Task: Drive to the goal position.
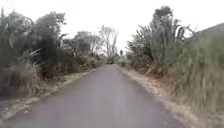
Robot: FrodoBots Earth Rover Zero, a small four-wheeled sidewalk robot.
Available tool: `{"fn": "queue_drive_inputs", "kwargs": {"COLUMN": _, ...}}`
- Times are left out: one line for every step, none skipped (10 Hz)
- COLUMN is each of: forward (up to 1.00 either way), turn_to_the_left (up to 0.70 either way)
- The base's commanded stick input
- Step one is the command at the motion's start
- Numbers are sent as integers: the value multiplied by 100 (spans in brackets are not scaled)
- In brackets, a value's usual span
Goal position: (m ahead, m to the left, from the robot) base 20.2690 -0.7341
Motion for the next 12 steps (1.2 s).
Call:
{"fn": "queue_drive_inputs", "kwargs": {"forward": 100, "turn_to_the_left": 0}}
{"fn": "queue_drive_inputs", "kwargs": {"forward": 100, "turn_to_the_left": 0}}
{"fn": "queue_drive_inputs", "kwargs": {"forward": 100, "turn_to_the_left": 0}}
{"fn": "queue_drive_inputs", "kwargs": {"forward": 100, "turn_to_the_left": 0}}
{"fn": "queue_drive_inputs", "kwargs": {"forward": 100, "turn_to_the_left": 0}}
{"fn": "queue_drive_inputs", "kwargs": {"forward": 100, "turn_to_the_left": 0}}
{"fn": "queue_drive_inputs", "kwargs": {"forward": 100, "turn_to_the_left": 0}}
{"fn": "queue_drive_inputs", "kwargs": {"forward": 100, "turn_to_the_left": 0}}
{"fn": "queue_drive_inputs", "kwargs": {"forward": 100, "turn_to_the_left": 0}}
{"fn": "queue_drive_inputs", "kwargs": {"forward": 100, "turn_to_the_left": 0}}
{"fn": "queue_drive_inputs", "kwargs": {"forward": 100, "turn_to_the_left": 0}}
{"fn": "queue_drive_inputs", "kwargs": {"forward": 100, "turn_to_the_left": 0}}
